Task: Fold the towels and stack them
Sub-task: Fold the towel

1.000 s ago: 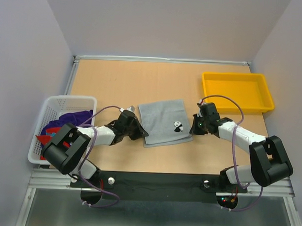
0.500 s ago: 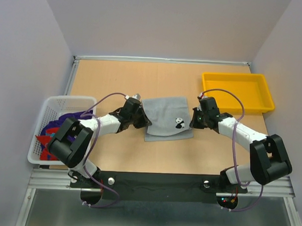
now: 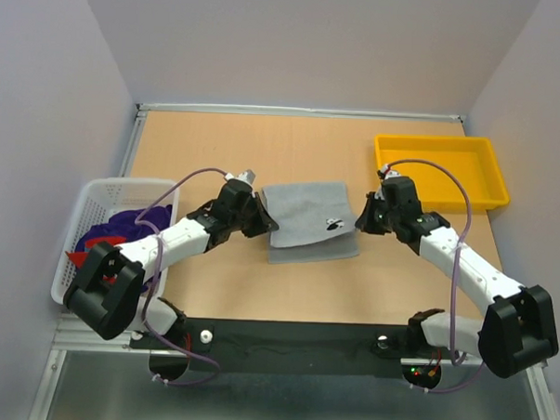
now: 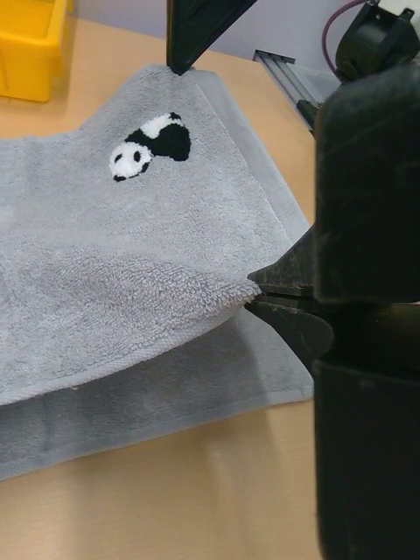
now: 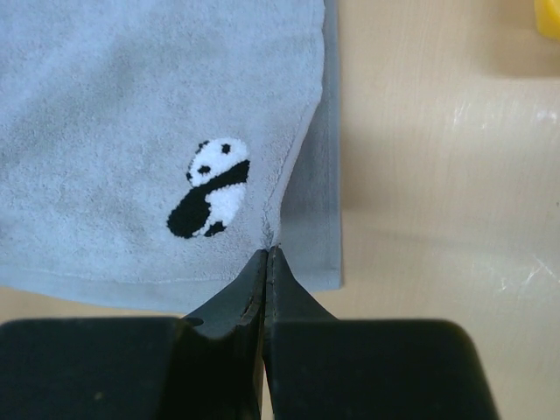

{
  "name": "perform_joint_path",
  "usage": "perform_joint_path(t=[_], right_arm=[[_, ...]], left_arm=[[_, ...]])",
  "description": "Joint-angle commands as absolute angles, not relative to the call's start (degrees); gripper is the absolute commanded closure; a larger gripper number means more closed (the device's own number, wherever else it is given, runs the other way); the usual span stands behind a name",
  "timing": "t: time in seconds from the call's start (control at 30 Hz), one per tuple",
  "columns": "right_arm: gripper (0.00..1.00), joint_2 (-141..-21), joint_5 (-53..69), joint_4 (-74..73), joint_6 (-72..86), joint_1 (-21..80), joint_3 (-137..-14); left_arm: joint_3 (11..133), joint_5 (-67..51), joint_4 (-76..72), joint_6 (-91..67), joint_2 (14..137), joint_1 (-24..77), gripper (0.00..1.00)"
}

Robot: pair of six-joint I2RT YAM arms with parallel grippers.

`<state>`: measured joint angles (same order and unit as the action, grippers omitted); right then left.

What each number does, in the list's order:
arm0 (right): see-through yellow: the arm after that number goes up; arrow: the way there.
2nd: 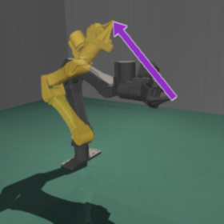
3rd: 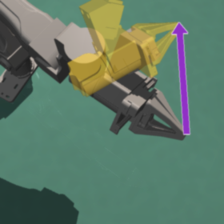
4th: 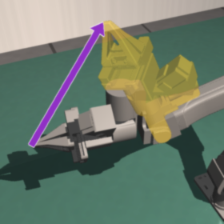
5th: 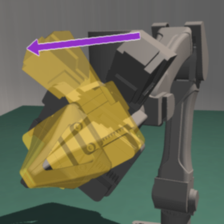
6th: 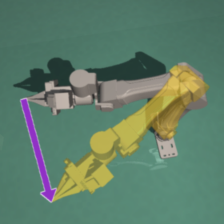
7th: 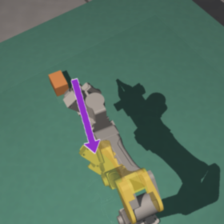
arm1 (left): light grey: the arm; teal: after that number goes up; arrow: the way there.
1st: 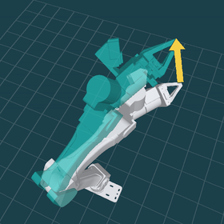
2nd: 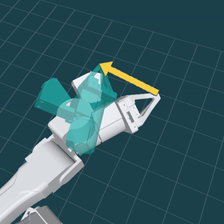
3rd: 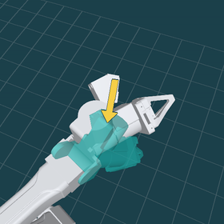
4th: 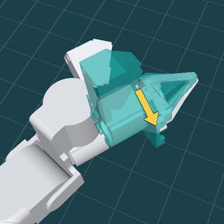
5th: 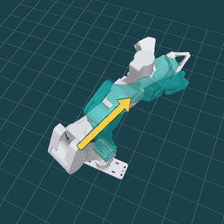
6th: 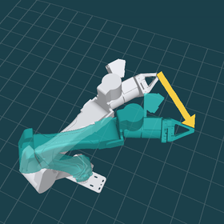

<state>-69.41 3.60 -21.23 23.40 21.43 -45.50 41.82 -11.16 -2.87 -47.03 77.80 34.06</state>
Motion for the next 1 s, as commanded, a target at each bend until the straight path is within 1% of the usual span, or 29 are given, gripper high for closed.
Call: perform_joint_path(t=[0.0, 0.17, 0.33, 0.47, 0.5, 0.53, 0.57, 0.7, 0.73, 0.77, 0.8, 0.83, 0.87, 0.9, 0.97], right_arm=[[0.99, -68.0, 4.6, -22.9, 25.9, 21.4, -40.6], [0.99, -70.7, 3.5, -20.1, 27.2, 21.4, -36.2], [1.0, -72.0, 1.5, -18.5, 27.3, 21.5, -33.8], [0.99, -72.7, 2.1, -18.1, 27.1, 21.4, -32.9], [0.96, -72.9, 2.5, -18.2, 26.9, 21.4, -32.6], [0.84, -72.7, 3.0, -18.2, 27.1, 21.4, -32.4], [0.78, -72.5, 3.2, -18.2, 27.1, 21.5, -32.2], [0.64, -69.7, 3.5, -18.4, 27.0, 21.4, -32.0], [0.61, -68.9, 3.6, -18.5, 27.0, 21.4, -32.7], [0.54, -66.8, 3.5, -18.6, 27.1, 21.4, -33.1], [0.52, -65.9, 3.5, -19.0, 27.1, 21.4, -33.7], [0.49, -64.4, 3.5, -19.1, 27.1, 21.4, -35.1], [0.45, -63.9, 3.5, -19.3, 26.9, 21.4, -35.9], [0.43, -63.6, 3.6, -19.4, 26.4, 21.4, -36.6], [0.39, -63.5, 4.3, -19.2, 25.8, 21.4, -38.0]], left_arm=[[36.9, -13.4, -3.9, -48.6, 77.0, 35.0, 1.0], [32.4, -13.3, -10.2, -49.5, 81.3, 35.9, 1.0], [31.3, -12.8, -12.9, -49.8, 86.0, 36.9, 1.0], [30.1, -11.8, -13.4, -50.3, 86.7, 37.2, 1.0], [29.8, -11.6, -13.3, -50.3, 86.4, 37.2, 0.95], [29.5, -11.1, -12.5, -50.3, 86.0, 37.2, 0.92], [29.5, -10.7, -12.1, -50.2, 85.6, 37.1, 0.91], [29.9, -8.8, -10.1, -50.1, 81.8, 37.2, 0.71], [30.2, -8.4, -9.3, -50.0, 79.8, 37.4, 0.62], [31.4, -7.4, -7.5, -49.9, 78.6, 37.4, 0.58], [31.9, -6.9, -6.4, -49.7, 77.4, 37.4, 0.53], [32.5, -6.2, -3.9, -49.7, 74.7, 37.5, 0.45], [33.8, -4.5, -2.6, -49.5, 73.3, 37.5, 0.41], [34.4, -3.4, -1.2, -49.3, 72.0, 37.7, 0.36], [36.0, -0.5, 3.4, -48.9, 68.1, 38.0, 0.32]])
